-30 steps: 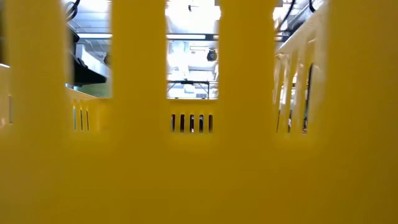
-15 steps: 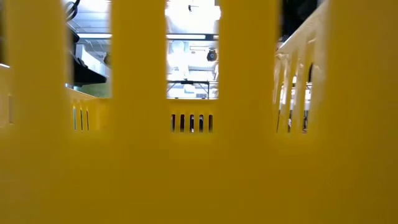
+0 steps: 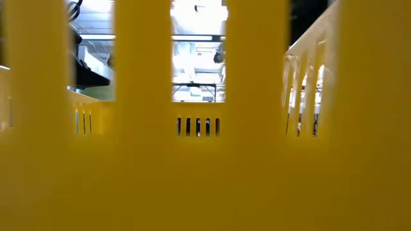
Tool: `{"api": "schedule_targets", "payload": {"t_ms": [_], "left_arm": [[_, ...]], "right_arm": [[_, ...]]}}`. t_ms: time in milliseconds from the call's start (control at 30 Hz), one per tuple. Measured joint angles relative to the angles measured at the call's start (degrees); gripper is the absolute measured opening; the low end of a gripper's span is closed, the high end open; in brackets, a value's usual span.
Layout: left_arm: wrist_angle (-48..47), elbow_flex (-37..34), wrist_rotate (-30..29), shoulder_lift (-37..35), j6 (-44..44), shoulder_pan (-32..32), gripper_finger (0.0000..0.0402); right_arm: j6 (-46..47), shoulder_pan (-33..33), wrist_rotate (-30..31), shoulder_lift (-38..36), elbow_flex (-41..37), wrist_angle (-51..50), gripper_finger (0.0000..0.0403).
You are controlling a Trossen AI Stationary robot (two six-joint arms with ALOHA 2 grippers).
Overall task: Pick & Place Travel size toiletries
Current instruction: Put the green shampoo bottle into the bottom black bin
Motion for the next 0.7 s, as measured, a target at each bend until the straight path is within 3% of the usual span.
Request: {"api": "schedule_targets", "payload": {"t_ms": [200,433,700], "left_arm": [[0.0,0.0,0.0,0.0,0.0,0.0,0.0006],[0.0,0.0,0.0,0.0,0.0,0.0,0.0006],[0.0,0.0,0.0,0.0,0.0,0.0,0.0006]], "right_arm": [[-0.5,0.0,-0.6,2.6,0.1,4.4,0.0172],[-5.2,0.0,-3.4,6.9,5.9,4.5,0.0172],[-8.3,-0.2,-6.5,12.9,14.1,-2.2,0.0172]]}}
